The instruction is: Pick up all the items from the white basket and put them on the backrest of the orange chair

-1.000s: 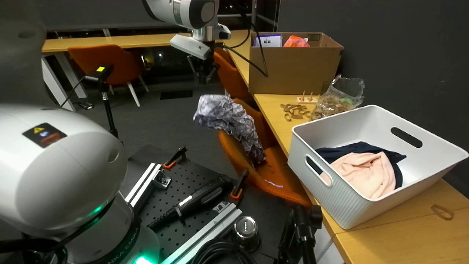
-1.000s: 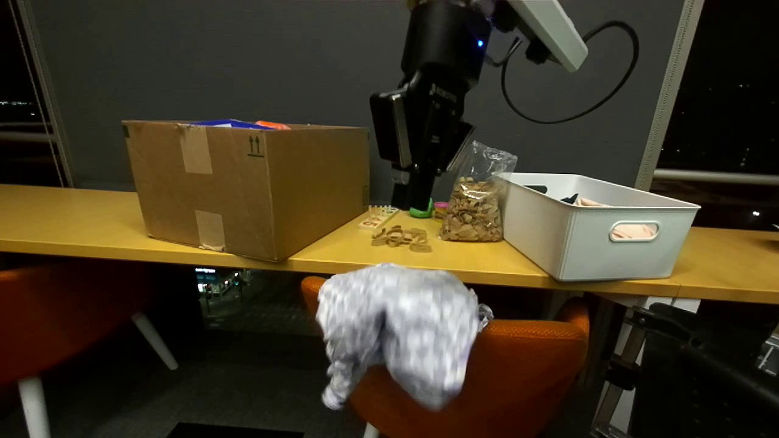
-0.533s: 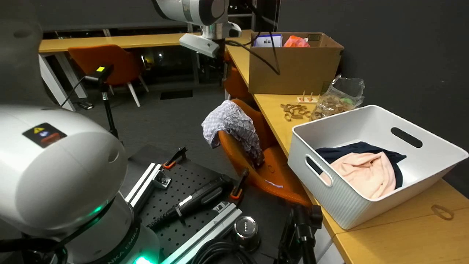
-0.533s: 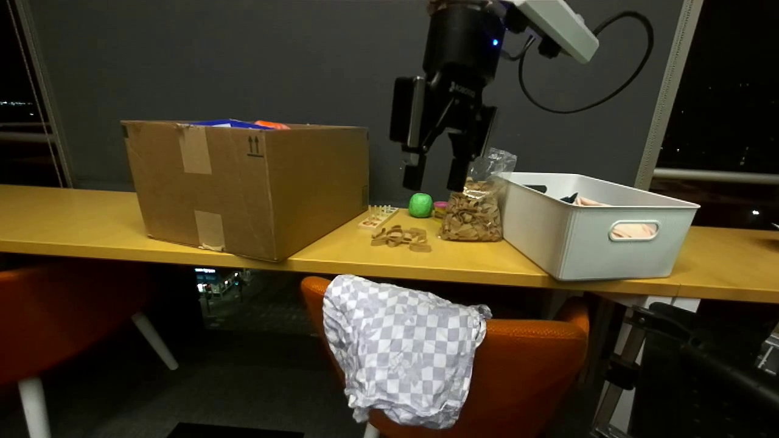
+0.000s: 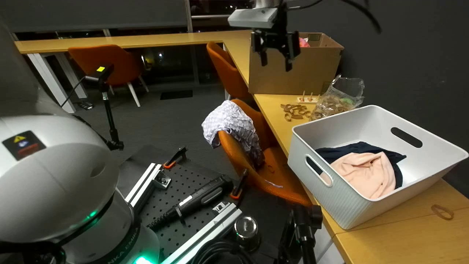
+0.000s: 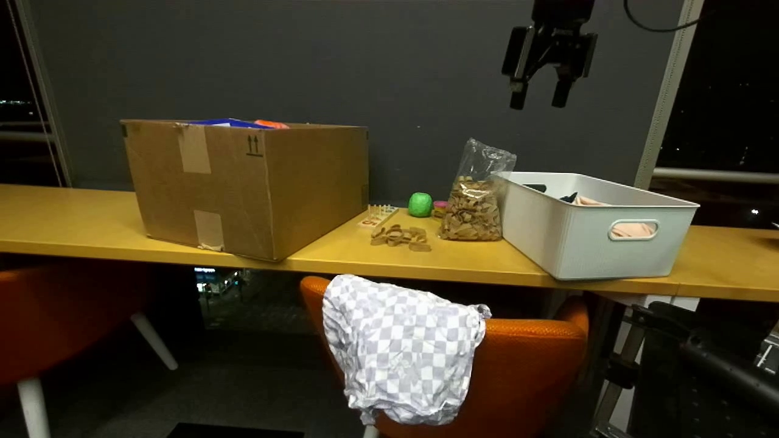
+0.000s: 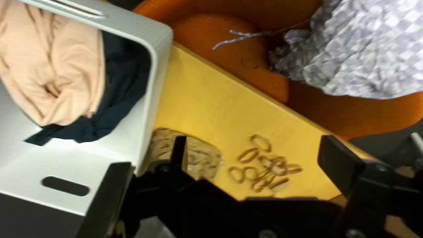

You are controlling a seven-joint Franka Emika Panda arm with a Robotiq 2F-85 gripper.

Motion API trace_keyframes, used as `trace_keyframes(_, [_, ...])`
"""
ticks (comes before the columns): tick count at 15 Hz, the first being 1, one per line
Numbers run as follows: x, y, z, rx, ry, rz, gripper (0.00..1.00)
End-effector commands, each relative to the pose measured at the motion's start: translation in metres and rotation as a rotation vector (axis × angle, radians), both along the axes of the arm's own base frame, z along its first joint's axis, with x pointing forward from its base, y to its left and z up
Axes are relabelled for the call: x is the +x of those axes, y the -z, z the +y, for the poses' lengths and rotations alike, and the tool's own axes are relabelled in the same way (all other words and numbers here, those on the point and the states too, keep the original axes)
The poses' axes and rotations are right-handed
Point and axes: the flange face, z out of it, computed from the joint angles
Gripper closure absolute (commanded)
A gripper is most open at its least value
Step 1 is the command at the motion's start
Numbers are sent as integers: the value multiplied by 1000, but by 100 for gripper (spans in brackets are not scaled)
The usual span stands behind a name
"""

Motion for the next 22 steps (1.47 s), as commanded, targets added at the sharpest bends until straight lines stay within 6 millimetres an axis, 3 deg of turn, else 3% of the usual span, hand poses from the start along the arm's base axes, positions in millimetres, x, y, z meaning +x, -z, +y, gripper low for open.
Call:
trace_keyframes(1, [-20, 0, -92, -38, 181, -50, 0])
trace_keyframes(4, [-25, 26, -154, -56, 316, -66, 0])
trace_keyframes(8, [-25, 78, -214, -109, 450, -59, 0])
trace_keyframes(15, [-16, 165, -264, -176, 553, -31, 0])
trace_keyframes(22, [-15, 219, -282, -190, 573, -40, 0])
